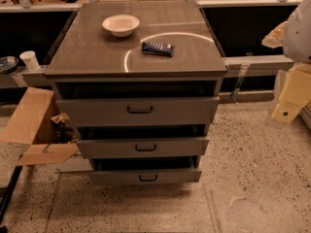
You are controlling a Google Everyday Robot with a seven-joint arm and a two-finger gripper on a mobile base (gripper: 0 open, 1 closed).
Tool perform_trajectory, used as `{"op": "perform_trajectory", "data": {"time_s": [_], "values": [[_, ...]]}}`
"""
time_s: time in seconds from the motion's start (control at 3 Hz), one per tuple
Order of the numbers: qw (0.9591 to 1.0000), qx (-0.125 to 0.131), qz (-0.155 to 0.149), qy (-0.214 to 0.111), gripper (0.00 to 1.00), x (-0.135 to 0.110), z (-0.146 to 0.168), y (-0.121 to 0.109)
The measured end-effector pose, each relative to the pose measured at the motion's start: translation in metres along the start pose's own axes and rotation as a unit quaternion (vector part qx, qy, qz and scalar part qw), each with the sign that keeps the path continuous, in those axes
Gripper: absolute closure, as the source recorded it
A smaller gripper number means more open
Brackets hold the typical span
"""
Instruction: Open bottom drawer
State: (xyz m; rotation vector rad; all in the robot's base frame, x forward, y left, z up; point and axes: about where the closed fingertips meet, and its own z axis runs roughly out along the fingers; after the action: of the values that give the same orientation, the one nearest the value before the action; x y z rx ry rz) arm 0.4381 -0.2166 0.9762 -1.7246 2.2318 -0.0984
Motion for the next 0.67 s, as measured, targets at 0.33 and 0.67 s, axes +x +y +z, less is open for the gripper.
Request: {"op": "perform_trajectory", "data": {"time_s": [0.33,0.67], "values": [[1.0000,-0.001,-0.001,0.002,0.00,-0.0002,0.0031,-0.0005],[1.0000,-0.003,-0.005,0.007,0.00,-0.0005,0.0110,-0.0016]]}}
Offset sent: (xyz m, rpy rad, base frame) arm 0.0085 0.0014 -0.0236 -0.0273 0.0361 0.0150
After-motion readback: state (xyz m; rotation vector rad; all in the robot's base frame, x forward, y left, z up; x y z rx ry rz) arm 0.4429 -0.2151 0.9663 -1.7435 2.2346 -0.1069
